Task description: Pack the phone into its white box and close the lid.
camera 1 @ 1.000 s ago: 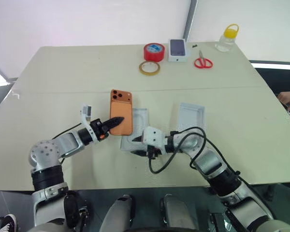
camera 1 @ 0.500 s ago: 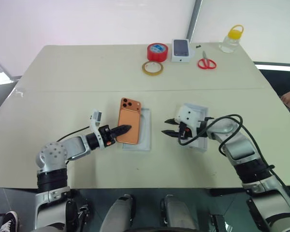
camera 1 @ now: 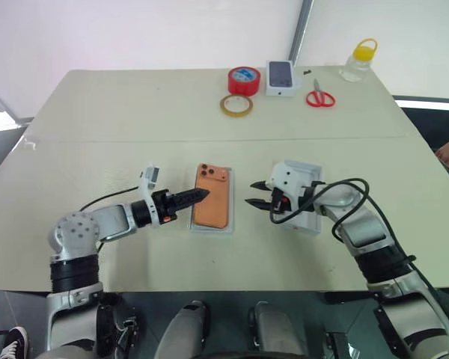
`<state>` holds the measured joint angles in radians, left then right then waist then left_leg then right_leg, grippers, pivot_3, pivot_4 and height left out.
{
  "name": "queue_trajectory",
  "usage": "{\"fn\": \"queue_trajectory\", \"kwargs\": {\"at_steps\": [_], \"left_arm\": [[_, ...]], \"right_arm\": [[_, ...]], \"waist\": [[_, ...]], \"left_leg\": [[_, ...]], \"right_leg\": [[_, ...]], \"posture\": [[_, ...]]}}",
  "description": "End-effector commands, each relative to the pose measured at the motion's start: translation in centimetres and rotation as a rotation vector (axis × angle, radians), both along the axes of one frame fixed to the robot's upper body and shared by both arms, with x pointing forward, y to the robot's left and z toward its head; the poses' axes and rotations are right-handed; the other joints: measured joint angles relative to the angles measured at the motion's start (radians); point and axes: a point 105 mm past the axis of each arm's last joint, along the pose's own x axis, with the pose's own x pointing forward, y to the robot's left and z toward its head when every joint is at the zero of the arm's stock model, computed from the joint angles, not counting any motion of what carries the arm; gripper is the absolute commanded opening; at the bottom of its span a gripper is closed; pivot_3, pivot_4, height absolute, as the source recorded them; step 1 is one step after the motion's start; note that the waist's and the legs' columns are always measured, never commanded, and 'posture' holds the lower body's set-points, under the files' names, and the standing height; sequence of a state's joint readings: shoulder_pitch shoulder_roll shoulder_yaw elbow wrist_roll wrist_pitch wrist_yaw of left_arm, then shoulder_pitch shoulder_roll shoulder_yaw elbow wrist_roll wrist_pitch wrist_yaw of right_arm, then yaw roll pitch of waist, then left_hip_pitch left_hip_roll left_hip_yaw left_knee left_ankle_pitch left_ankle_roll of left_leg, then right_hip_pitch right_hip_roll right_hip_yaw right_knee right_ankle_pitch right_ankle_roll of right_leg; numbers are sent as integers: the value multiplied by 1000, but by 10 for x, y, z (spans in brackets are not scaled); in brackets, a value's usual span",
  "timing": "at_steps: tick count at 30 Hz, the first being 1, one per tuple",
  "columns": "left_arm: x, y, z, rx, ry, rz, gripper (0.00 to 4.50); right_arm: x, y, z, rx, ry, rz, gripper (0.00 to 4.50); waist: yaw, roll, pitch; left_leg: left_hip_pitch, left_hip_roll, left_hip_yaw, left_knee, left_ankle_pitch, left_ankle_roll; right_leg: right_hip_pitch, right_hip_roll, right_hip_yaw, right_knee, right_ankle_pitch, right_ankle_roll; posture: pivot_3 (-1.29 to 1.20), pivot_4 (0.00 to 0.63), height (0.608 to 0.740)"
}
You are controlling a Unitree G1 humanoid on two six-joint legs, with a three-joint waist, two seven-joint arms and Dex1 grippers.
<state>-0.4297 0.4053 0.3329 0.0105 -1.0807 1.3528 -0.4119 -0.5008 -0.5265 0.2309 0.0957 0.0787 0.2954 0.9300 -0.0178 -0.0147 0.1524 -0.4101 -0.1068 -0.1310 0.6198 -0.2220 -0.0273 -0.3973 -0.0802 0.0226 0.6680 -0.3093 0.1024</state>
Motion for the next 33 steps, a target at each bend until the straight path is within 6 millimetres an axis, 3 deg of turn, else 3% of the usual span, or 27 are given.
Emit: {"fn": "queue_trajectory", "kwargs": {"at_steps": [1, 8, 11, 14, 16, 17, 20, 26, 30, 33], "left_arm": [[-1, 2, 16, 19, -72, -33, 3816], [5, 2, 29, 65, -161, -21, 3816], [13, 13, 29, 107, -190, 47, 3816], [21, 29, 20, 203, -212, 112, 3013], [27, 39, 13, 296, -239, 152, 1952], [30, 44, 8, 370, -267, 163, 1487], [31, 39, -10, 517, -312, 109, 46], [23, 7, -40, 537, -278, -34, 46], [27, -17, -39, 476, -291, -88, 46], [35, -43, -32, 398, -294, -100, 46]], "right_arm": [[5, 8, 15, 15, -62, 24, 2202], [4, 13, 14, 25, -62, 31, 2202], [5, 14, 15, 35, -61, 30, 2202], [4, 14, 16, 58, -45, 25, 1344], [4, 14, 16, 46, -58, 24, 263], [5, 14, 15, 31, -73, 20, 0], [7, 16, 7, -20, -98, 9, 0], [-7, 31, -8, -85, -80, 116, 0], [-5, 36, -3, -63, -85, 112, 0], [4, 26, -1, -80, -100, 73, 0]], "waist": [[1, 0, 0], [1, 0, 0], [0, 0, 0], [-2, 0, 0], [1, 0, 0], [2, 0, 0], [4, 0, 0], [5, 1, 0], [8, 1, 0], [9, 1, 0]], "left_leg": [[0, 0, 0, 0, 0, 0], [0, 0, 0, 0, 0, 0], [0, 0, 0, 0, 0, 0], [0, 0, 0, 0, 0, 0], [0, 0, 0, 0, 0, 0], [0, 0, 0, 0, 0, 0], [0, 0, 0, -1, 0, 0], [0, 0, 0, -1, 0, 0], [1, -1, 0, -1, -1, 1], [1, -1, -1, 0, 0, 1]], "right_leg": [[0, 0, 0, 0, 0, 0], [0, 0, 0, 0, 0, 0], [0, 0, 0, 0, 0, 0], [0, 0, 0, 0, 0, 0], [0, 0, 0, 0, 0, 0], [0, 0, 0, 0, 0, 0], [0, 0, 0, -1, 0, 0], [0, -1, 0, -2, 0, 0], [2, -1, 0, -2, 0, 0], [2, -1, -2, -2, 0, 0]], "posture": [[0, 150, 740], [0, 150, 740], [0, 150, 740], [0, 150, 740], [0, 150, 740], [0, 150, 740], [0, 150, 740], [0, 150, 740], [0, 150, 740], [0, 150, 740]]}}
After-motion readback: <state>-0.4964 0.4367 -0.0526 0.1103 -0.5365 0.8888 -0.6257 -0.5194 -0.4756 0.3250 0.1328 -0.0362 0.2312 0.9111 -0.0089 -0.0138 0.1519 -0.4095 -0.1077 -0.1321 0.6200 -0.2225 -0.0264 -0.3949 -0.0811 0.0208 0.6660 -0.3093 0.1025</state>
